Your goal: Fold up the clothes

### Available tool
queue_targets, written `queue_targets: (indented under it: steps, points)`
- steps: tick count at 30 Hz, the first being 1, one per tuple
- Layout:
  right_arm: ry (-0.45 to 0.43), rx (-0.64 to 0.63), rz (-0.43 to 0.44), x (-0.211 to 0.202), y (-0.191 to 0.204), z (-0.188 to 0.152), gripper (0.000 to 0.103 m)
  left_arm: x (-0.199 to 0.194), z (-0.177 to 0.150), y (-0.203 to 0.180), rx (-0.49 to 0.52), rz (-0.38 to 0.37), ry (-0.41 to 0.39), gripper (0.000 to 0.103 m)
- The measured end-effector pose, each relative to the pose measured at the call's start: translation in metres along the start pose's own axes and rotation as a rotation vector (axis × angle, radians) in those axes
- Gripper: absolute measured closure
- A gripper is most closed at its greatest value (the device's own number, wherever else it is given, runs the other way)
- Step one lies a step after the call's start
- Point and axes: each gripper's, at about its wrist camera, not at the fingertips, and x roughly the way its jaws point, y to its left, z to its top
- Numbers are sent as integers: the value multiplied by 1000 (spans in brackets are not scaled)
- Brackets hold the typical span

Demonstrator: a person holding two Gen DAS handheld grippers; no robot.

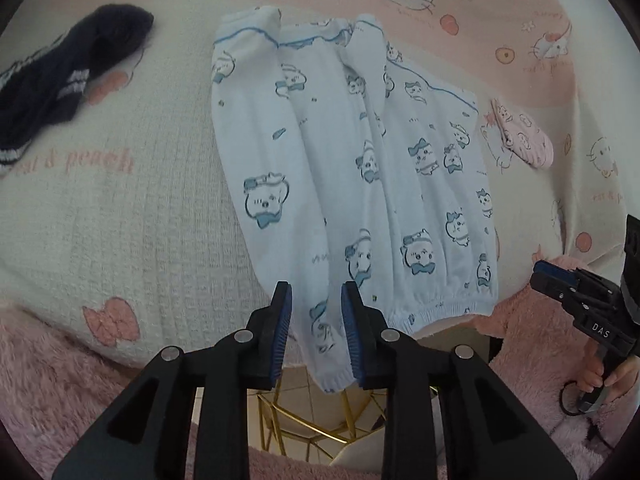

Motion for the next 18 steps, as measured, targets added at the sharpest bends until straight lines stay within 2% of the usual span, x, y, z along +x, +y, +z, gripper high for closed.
queue_targets:
  steps: [4, 7, 10, 13, 18]
  points:
    - [29, -90, -8, 21, 17, 28, 75, 16, 39, -9, 26, -4, -26, 76]
    - [46, -121, 5, 35, 29, 43, 75, 23, 57, -3, 9, 10, -25, 76]
    - [15, -137, 45, 29, 37, 62, 75, 22, 77, 11, -46, 17, -87, 75]
    - [-19, -125, 68, 23, 37, 94, 69, 22, 107, 34, -108, 37, -145, 70]
    - [-72, -113, 92, 35, 44, 166, 69, 35, 161, 71, -170, 66, -187, 69]
